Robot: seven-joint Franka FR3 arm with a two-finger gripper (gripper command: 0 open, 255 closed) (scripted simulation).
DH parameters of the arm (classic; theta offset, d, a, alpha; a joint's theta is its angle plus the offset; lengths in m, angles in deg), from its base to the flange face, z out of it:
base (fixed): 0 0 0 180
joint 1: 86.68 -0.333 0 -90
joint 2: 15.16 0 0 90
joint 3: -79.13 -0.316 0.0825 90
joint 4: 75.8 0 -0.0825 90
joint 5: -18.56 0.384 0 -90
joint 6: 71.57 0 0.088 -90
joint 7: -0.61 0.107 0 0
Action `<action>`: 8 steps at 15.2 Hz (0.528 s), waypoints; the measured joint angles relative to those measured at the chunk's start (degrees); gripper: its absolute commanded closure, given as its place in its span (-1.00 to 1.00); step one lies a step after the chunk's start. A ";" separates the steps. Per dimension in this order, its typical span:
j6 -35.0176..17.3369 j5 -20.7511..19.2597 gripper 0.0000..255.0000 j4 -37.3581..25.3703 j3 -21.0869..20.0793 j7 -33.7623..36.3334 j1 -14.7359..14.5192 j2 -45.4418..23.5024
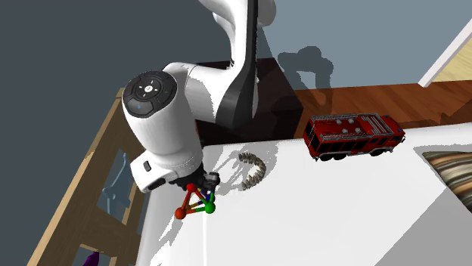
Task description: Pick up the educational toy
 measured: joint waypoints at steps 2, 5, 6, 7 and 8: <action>0.85 -0.11 1.00 0.08 0.10 -0.05 0.01 0.93; 2.76 -0.28 1.00 -0.78 0.22 0.05 -0.06 2.01; 3.18 -0.37 1.00 -0.50 0.27 0.08 -0.12 2.68; 3.84 -0.40 1.00 -1.09 0.30 0.05 -0.07 2.77; 4.36 -0.46 1.00 -1.20 0.32 0.15 -0.15 3.17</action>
